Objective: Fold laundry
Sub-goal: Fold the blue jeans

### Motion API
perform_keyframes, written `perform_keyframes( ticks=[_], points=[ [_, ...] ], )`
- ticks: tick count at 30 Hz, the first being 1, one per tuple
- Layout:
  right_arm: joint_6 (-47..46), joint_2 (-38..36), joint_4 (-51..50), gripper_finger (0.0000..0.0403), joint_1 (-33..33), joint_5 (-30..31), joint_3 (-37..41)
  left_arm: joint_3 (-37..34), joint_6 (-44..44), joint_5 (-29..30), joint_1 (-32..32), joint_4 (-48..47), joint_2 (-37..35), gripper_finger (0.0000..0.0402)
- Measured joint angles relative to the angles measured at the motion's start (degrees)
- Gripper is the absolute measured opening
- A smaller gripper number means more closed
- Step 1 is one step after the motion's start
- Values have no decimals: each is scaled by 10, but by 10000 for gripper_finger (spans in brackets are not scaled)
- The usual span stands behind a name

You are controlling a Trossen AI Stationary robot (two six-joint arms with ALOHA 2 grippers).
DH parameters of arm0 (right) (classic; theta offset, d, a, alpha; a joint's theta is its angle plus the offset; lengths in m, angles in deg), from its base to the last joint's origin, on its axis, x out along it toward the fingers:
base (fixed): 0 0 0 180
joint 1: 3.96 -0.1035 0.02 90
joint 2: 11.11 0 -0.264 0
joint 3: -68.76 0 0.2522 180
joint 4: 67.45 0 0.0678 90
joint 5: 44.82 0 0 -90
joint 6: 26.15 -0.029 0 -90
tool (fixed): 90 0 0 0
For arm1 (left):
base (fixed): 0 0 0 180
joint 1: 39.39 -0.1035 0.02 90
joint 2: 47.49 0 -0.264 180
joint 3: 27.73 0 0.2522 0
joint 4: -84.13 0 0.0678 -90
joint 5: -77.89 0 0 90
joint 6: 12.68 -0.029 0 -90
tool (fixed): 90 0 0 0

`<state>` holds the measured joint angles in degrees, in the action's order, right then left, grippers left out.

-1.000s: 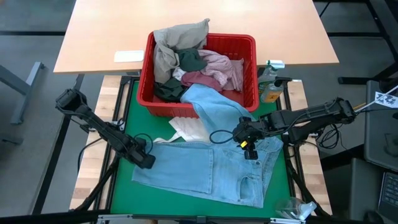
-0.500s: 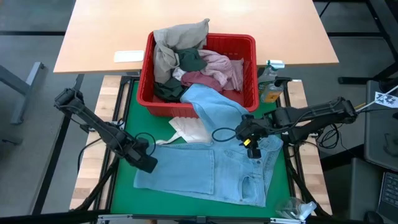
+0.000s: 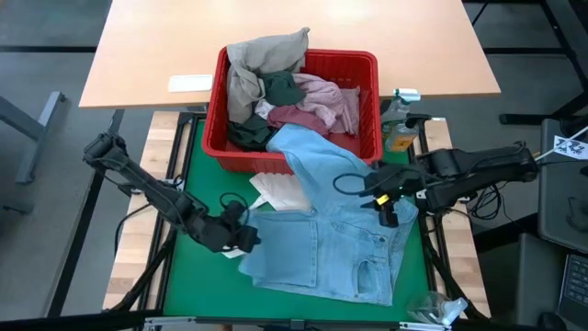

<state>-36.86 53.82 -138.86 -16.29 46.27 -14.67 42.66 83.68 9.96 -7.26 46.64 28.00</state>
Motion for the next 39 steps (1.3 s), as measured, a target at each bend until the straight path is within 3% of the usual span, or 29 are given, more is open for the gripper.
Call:
perform_keyframes(
  ticks=[7,13,22,30,39],
  points=[
    [-2,-29,8,145,0,0,0,5,-121,-8,-42,203,108,5],
    [-2,-31,14,145,0,0,-1,61,-227,-57,-88,339,202,5],
    [-2,-36,13,145,0,-1,-1,219,-335,-168,-141,349,332,5],
    [-2,-68,15,145,0,-6,-1,339,-352,-231,-164,350,435,5],
    [-2,-94,41,145,0,-6,-1,463,-355,-243,-172,353,531,5]
  ],
)
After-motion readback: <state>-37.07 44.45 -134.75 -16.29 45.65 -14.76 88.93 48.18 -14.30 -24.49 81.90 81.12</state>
